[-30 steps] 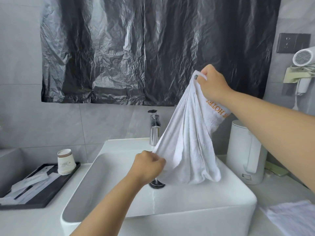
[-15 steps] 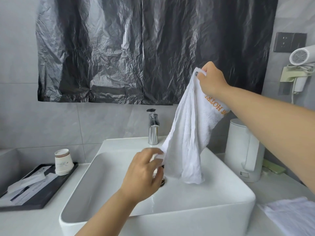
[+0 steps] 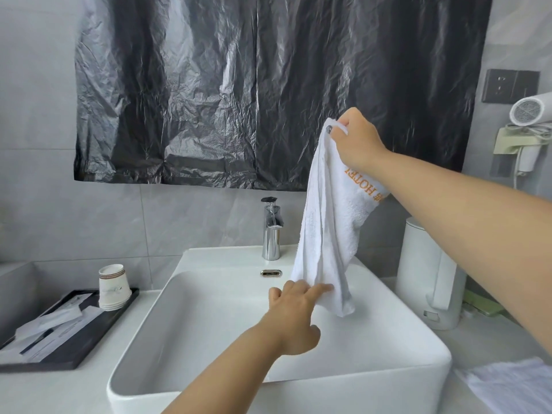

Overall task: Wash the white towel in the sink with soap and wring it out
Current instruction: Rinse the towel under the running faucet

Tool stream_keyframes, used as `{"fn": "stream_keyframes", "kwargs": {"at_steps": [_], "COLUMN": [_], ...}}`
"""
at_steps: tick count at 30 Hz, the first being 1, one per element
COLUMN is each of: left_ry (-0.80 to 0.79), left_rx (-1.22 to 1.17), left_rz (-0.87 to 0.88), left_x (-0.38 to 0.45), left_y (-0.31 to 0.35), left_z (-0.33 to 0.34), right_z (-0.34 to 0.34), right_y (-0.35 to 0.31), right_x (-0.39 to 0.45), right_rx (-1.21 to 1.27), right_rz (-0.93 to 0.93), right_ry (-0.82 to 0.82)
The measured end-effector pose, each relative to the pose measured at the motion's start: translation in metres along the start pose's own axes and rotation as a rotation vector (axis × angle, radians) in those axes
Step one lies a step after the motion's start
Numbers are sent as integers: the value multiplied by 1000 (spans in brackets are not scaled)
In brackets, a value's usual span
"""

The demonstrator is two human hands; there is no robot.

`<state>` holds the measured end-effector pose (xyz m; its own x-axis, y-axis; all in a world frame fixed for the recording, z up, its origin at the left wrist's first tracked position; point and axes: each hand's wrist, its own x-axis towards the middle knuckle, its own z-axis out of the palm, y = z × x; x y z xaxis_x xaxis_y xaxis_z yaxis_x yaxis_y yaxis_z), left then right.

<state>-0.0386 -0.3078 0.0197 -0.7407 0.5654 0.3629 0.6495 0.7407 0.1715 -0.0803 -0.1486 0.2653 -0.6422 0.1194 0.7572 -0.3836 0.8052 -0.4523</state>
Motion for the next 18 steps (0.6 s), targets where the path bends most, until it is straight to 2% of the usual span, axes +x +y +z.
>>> {"fn": "stream_keyframes", "kwargs": {"at_steps": [4,7,11,15,18], "left_ry": [47,89,8,-84,-182], "left_rx": [-192,-250,-378,-522,-401], "left_rz": [-169,-255,-325,-267,-200], "left_x": [8,11,15,15,7], "left_y": [-6,-8,-10,-11,-13], "left_z": [11,10,9,3,-3], "right_z": [-4,-10,-14,-11,-10], "right_y": [-1,0,1,2,9], "right_x": [1,2,2,-1,-4], "right_rx": [15,21,46,47,41], "right_rz": [-5,-25,-57,-70,-75], "right_ry": [11,9,14,-7,-20]}}
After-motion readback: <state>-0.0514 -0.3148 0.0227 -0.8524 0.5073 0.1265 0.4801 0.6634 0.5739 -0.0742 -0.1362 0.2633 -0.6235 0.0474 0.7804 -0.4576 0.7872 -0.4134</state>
